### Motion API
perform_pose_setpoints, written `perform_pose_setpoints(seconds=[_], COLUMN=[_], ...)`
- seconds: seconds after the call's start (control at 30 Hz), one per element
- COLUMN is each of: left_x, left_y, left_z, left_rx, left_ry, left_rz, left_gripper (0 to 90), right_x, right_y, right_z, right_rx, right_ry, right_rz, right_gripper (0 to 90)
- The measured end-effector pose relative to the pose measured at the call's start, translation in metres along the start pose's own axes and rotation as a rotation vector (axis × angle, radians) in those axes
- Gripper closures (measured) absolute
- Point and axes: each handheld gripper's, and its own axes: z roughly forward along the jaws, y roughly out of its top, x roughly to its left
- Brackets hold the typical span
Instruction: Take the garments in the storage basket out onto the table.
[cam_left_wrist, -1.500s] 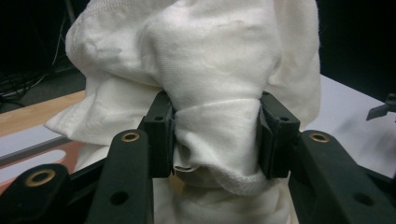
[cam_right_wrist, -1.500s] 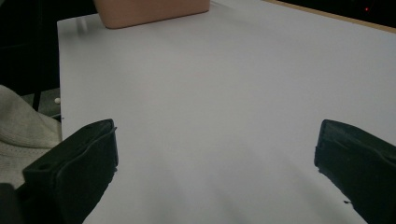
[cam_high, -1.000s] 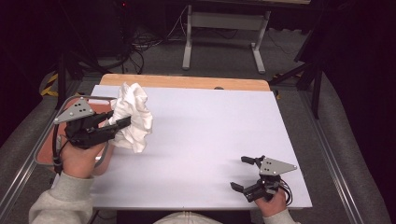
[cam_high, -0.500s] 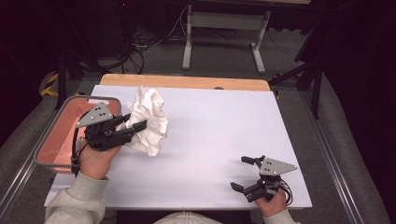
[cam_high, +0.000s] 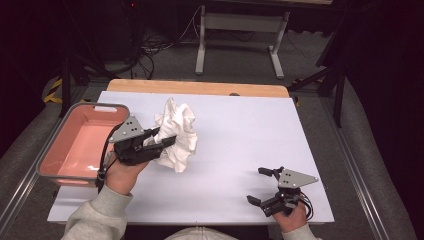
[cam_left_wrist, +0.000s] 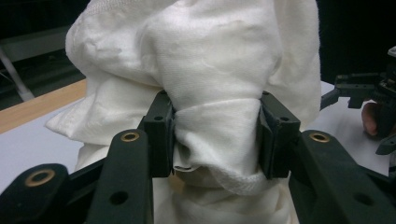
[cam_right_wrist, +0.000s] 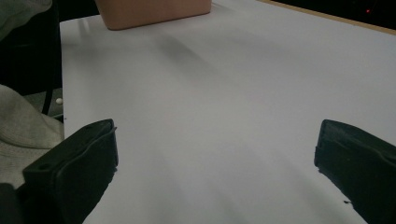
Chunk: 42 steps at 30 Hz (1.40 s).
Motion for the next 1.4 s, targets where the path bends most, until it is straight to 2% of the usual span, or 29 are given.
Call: perform_pose_setpoints(seconds=[0.37,0.77,1.0,1.4], left_x=[-0.011,-0.016,-0.015,-0.011], left_y=[-0.009,-0.02,-0.025,-0.036], left_z=[0.026,0.051,0.064,0.082], left_rx=[0.026,0.065,0.092,0.149], left_ry=[-0.034,-0.061,-0.074,-0.07], left_rz=[0.013,0.002,-0.008,-0.026], left_gripper=[55.7,55.6,55.6,55.2], right_x=[0.0,0.0,0.0,0.0], right_y=[0.0,0.0,0.0,0.0], right_z=[0.0,0.0,0.0,0.0], right_rx=[0.0,-0.001,-0.001,0.0], right_ry=[0.003,0.006,0.007,0.008], right_rz=[-0.001,-0.001,-0.002,0.0], right_gripper=[0.2,0.2,0.2,0.2])
